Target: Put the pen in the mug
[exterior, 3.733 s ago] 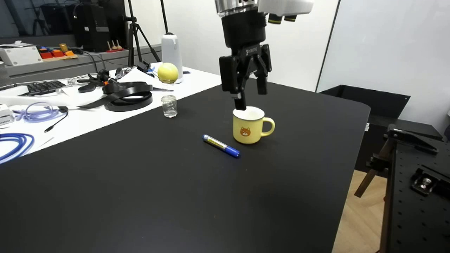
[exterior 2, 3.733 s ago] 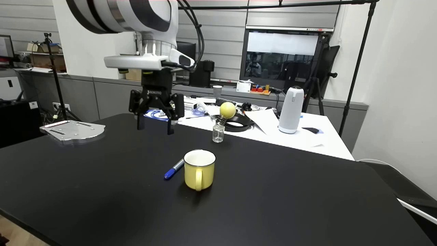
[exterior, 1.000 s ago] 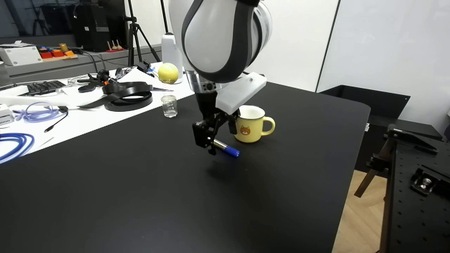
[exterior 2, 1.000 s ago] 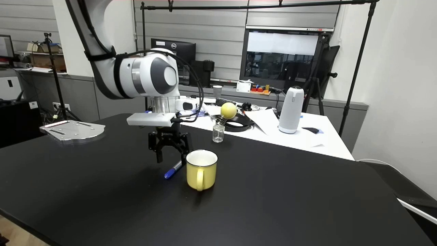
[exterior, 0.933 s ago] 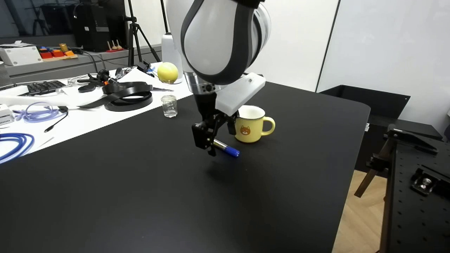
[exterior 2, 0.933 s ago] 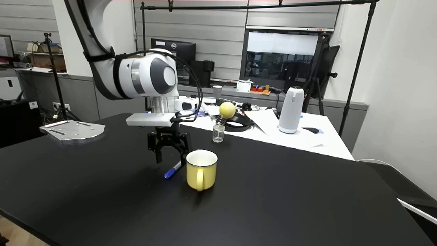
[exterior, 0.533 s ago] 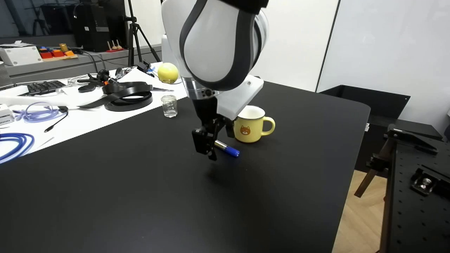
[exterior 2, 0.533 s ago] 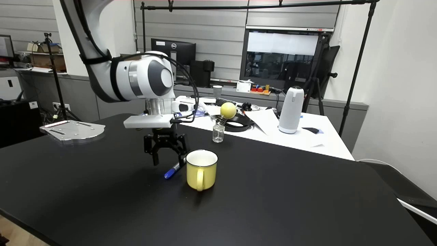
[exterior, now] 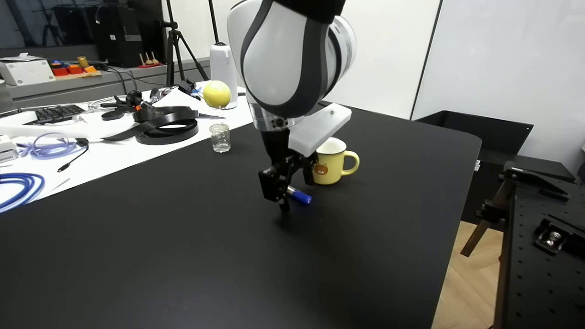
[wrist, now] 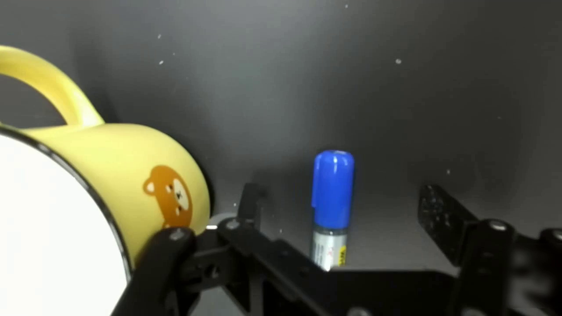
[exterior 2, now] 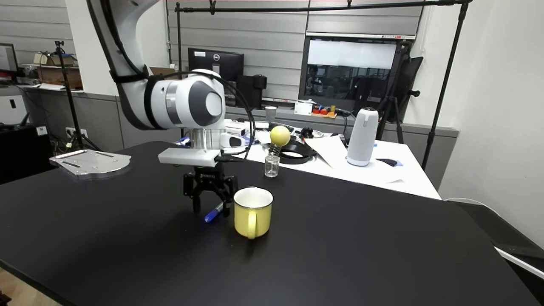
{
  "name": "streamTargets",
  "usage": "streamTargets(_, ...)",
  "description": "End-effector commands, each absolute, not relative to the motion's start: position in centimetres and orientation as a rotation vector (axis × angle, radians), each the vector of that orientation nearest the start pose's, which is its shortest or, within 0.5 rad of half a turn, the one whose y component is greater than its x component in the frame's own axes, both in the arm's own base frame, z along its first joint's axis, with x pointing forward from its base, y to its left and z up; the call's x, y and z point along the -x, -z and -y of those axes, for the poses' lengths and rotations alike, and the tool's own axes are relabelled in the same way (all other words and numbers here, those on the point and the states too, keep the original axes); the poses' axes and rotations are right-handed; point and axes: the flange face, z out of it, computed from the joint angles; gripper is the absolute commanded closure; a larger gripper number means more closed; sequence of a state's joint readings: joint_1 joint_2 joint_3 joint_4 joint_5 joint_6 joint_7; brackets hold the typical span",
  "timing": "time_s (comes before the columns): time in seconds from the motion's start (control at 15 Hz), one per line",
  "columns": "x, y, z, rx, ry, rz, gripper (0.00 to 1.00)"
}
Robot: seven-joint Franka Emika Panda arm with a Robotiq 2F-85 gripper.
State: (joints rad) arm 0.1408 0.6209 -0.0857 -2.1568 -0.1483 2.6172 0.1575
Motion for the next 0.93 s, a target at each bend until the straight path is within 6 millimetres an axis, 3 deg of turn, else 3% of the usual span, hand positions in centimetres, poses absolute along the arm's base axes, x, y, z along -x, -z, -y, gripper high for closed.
streamTargets(0.0,-53.9,-8.6,-1.8,3.223,-0.272,0.004,0.38)
streamTargets(0.6,-54.7,-11.2,-0.4,3.21,-0.124,-0.097,0.99)
streamTargets(0.67,-54.7,-11.4,-0.3,3.212,-0.106,-0.095,0.94)
streamTargets(0.87,-54.7,-12.2,-0.5,3.216,-0.096,-0.067,0.94)
